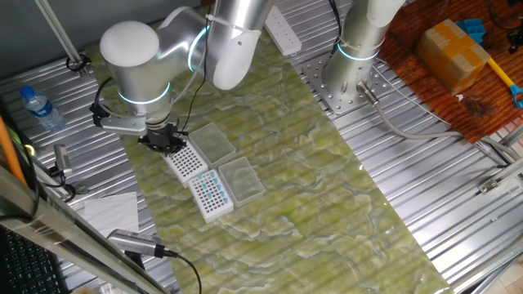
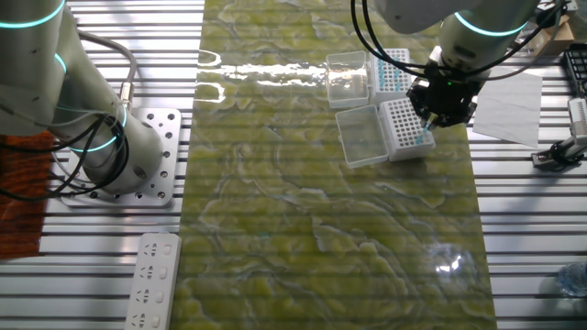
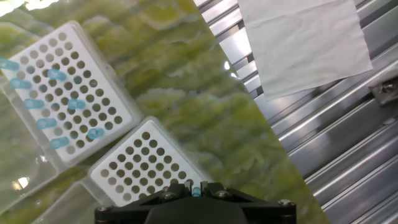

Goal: Transfer all medium pipette tips from one holder to another

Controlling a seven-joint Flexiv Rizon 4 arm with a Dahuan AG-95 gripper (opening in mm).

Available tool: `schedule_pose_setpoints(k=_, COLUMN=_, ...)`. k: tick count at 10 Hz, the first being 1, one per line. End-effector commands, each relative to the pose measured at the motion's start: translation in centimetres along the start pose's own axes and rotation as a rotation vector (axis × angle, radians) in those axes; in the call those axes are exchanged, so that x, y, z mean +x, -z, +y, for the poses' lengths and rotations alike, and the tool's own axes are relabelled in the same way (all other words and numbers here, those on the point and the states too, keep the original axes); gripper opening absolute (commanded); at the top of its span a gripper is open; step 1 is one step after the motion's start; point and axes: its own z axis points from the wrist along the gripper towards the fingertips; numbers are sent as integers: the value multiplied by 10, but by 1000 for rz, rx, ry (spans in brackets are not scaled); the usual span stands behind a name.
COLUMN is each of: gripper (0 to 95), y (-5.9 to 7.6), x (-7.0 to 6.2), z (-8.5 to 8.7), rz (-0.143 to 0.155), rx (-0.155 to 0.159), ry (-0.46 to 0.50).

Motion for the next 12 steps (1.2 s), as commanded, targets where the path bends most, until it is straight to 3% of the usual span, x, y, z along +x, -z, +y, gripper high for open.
schedule_pose_setpoints(k=1, gripper=0, y=107, x=-30, z=19, rz=97, rx=-36, ry=-27)
schedule_pose_setpoints(k=5, gripper=0, y=110, x=-29, z=20, rz=96, rx=-38, ry=-19)
schedule_pose_setpoints(k=6, gripper=0, y=113, x=-28, z=22, rz=83, rx=-48, ry=-32)
schedule_pose_setpoints(k=8, gripper=0, y=119, x=-33, z=27, rz=30, rx=-118, ry=-122)
schedule_pose_setpoints(k=9, gripper=0, y=121, x=-37, z=29, rz=8, rx=-134, ry=-147)
schedule_pose_setpoints(k=10, gripper=0, y=121, x=-49, z=34, rz=-38, rx=-169, ry=-202)
schedule_pose_setpoints(k=11, gripper=0, y=120, x=-59, z=39, rz=-55, rx=-181, ry=-233)
schedule_pose_setpoints(k=12, gripper=0, y=112, x=-82, z=53, rz=-67, rx=-182, ry=-288)
